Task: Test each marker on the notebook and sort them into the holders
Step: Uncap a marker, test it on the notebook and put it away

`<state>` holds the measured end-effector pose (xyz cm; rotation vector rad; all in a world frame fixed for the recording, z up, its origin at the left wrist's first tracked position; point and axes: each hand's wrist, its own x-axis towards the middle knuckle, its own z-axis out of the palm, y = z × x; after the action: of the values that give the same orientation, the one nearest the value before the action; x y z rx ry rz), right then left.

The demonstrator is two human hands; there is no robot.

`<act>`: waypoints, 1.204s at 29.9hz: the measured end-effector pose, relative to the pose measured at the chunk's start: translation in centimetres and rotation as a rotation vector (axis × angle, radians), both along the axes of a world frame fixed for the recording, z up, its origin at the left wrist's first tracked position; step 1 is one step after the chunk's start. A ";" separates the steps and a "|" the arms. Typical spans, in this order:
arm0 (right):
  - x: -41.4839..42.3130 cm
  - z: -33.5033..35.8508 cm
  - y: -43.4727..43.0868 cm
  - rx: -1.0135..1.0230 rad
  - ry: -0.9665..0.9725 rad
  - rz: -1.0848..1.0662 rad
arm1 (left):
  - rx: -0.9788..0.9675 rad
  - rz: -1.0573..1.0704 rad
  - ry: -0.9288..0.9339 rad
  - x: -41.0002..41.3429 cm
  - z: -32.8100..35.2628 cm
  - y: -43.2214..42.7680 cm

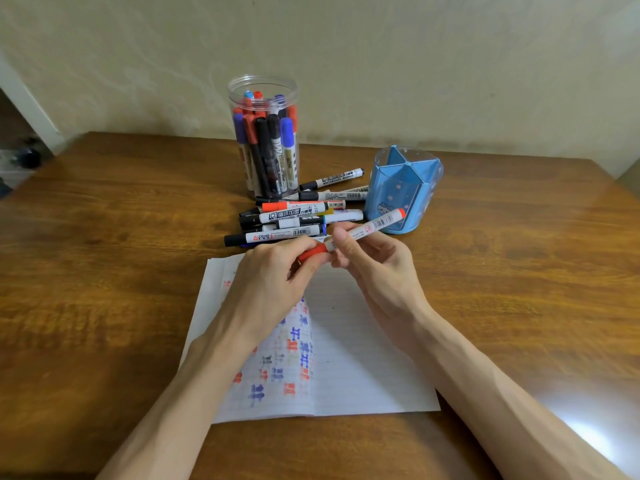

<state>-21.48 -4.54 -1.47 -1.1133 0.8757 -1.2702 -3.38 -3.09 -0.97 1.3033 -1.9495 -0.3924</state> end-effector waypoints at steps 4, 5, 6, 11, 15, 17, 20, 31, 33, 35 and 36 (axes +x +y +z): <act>0.4 -0.2 0.3 -0.088 0.137 -0.065 | -0.058 0.035 -0.109 0.0 0.0 -0.1; 0.3 -0.1 0.3 -0.098 0.153 -0.082 | -0.077 0.041 -0.134 -0.1 -0.1 -0.1; 0.1 -0.2 0.2 -0.104 0.161 -0.092 | -0.083 0.044 -0.146 -0.1 -0.1 0.0; -0.2 -0.2 0.2 -0.105 0.170 -0.044 | 0.007 -0.013 -0.073 -0.6 0.0 0.2; -3.3 0.8 -0.8 -0.049 0.065 -0.246 | 0.110 0.075 0.048 2.0 0.5 0.2; -5.0 1.0 -1.2 0.000 0.045 -0.282 | 0.101 0.133 0.065 3.3 0.8 -0.1; -3.6 0.4 -1.1 -0.033 0.194 -0.153 | 0.138 0.034 0.036 2.0 0.7 -0.3; -2.4 -0.6 -0.8 -0.163 0.385 -0.129 | 0.299 -0.121 -0.202 3.3 -0.3 -0.2; -2.8 -0.5 -0.9 -0.169 0.387 -0.114 | 0.332 -0.124 -0.208 3.3 0.0 0.0; -3.0 -0.3 -1.1 -0.166 0.400 -0.095 | 0.320 -0.135 -0.233 3.1 0.1 0.0; -3.1 -0.2 -1.2 -0.162 0.409 -0.081 | 0.311 -0.141 -0.239 3.0 0.0 0.0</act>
<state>-24.57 -5.76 -1.63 -1.5127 1.1443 -1.2147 -0.35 -3.04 -0.95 1.4653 -2.2557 -0.6567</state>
